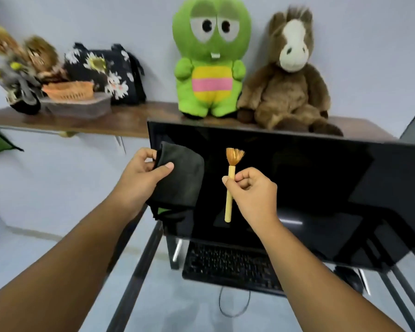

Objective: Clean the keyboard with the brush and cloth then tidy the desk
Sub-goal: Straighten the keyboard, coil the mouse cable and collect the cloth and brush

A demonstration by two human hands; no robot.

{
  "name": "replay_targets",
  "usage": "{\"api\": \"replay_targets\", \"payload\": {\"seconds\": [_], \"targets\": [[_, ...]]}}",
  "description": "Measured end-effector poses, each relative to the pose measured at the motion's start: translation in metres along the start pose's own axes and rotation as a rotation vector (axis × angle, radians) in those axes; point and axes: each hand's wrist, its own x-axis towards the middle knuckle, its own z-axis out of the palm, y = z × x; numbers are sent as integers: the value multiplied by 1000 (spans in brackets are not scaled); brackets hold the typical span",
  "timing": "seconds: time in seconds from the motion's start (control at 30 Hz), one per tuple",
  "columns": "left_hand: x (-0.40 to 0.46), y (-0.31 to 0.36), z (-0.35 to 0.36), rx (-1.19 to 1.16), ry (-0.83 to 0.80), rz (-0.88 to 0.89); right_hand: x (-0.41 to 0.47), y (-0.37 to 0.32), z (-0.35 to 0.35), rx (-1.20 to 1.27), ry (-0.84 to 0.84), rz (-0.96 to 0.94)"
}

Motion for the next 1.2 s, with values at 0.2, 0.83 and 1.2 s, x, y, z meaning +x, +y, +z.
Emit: {"api": "replay_targets", "payload": {"seconds": [0.2,0.83,1.2], "targets": [[71,81,-43,-72,69,130,79,-99,38,77,92,-210],[284,107,-134,301,87,-329,240,-172,227,-721,-182,-52],[289,101,-120,1157,40,-104,248,-169,237,-941,-346,56]]}}
